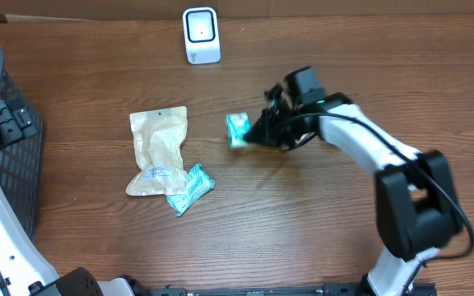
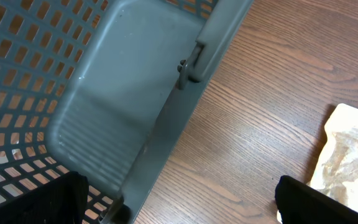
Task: Scan the item barcode
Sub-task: 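Lift the Kleenex pack off the table with the right gripper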
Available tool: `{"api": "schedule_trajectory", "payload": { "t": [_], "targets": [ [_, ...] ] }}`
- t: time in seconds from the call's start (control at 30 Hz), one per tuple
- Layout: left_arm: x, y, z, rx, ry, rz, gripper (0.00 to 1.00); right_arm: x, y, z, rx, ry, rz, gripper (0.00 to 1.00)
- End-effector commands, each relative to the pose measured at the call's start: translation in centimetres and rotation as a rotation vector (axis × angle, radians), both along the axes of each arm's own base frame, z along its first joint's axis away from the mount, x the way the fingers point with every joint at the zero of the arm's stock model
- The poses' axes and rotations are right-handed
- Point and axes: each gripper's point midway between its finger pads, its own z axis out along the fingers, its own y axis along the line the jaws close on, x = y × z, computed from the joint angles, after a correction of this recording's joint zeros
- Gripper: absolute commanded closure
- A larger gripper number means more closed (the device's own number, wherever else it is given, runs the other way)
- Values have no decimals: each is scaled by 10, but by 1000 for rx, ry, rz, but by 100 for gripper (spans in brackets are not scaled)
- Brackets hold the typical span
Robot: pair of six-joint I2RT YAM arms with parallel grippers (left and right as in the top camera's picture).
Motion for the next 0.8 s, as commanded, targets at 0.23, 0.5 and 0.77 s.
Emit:
{"api": "schedule_trajectory", "payload": {
  "t": [0.23,0.5,0.77],
  "targets": [
    [1,2,6,13,-10,-10,0,-20,-12,147,626,67,205,96],
    [1,2,6,13,-10,-10,1,-18,-20,156,651,185,180,96],
    [1,2,6,13,-10,-10,1,-17,-20,156,650,158,185,96]
  ]
}}
